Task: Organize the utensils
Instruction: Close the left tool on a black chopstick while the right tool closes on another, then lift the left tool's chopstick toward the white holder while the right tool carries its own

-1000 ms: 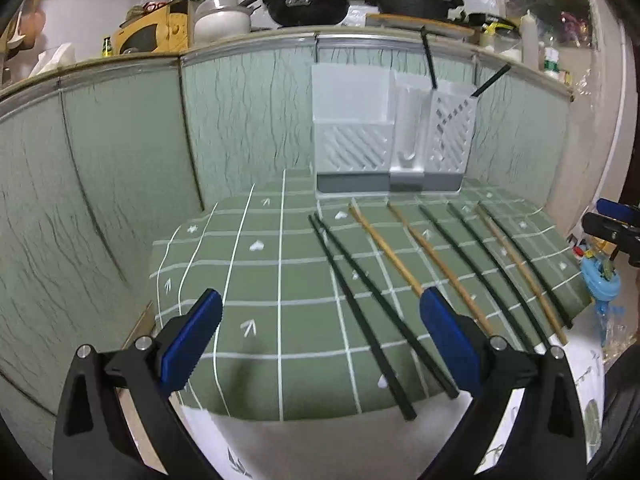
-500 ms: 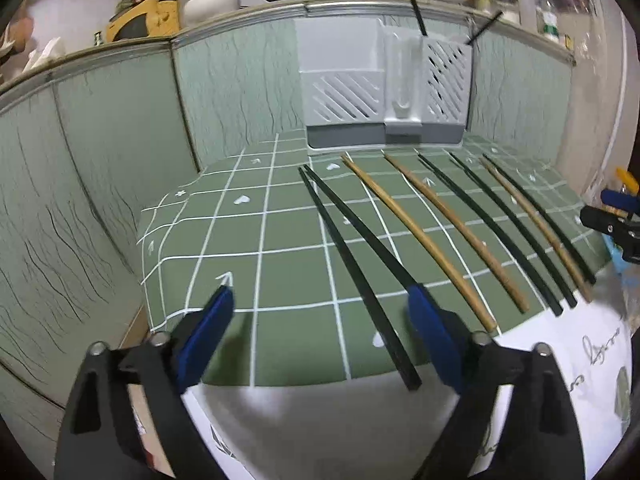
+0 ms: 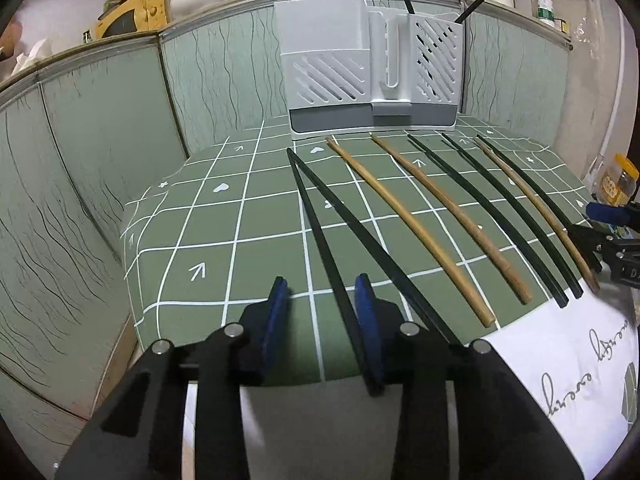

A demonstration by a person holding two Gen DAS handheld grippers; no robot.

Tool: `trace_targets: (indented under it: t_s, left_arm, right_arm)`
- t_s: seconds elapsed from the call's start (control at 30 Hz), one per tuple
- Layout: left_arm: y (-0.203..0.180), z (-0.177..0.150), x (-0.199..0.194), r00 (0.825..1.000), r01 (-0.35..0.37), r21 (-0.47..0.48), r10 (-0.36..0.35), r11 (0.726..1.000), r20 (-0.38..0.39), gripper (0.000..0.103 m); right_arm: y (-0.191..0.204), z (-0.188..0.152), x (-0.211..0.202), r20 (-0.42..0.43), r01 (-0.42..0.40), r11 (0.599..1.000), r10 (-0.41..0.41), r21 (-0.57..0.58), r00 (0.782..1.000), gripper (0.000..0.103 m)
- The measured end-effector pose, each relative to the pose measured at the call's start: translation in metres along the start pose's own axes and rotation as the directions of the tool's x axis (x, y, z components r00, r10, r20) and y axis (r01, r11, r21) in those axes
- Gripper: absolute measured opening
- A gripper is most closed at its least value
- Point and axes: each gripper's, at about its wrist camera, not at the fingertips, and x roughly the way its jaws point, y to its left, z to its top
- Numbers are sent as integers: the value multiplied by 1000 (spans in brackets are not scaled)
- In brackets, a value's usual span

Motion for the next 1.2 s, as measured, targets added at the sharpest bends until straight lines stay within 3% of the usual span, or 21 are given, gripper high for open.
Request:
trace_targets:
  t_s: [0.13,0.3,0.37,0.4,0.43,0.7,1.2]
  left_arm:
    - [4,0,-1,1000,0,-21,0,1000,-1,23]
    - [10,-1,-3,1000,-10,-46,10,999,-2,10]
    - [12,-2,-5,1000,-17,-48,17,999,-1,7]
    - [13,-2,-5,1000,-13,-55,13,998,-1,6]
    - [14,-1,-6,1000,-9,-61,9,998,-1,6]
    - [23,1,-11,1000,7,-105,-8,994,-9,6]
    - [42,18,-53,997,24,-119,-16,993,70,7]
  right_arm:
    - [3,-3,-2,11,6,1000,-6,5,1000,38]
    - [-2,-4,-3,9,18,998,-18,52,1000,27]
    - [-4,-3,-2,4,23,998,-23,62,1000,18]
    - [-5,-3,-2,0,33,997,-33,68,999,8]
    - [-7,-3,-2,-1,34,996,-34,77,999,6]
    - [-19,-2,-10,18,19,992,-21,123,1000,6]
    - [-18,23,-52,113,-27,996,18,81,993,6]
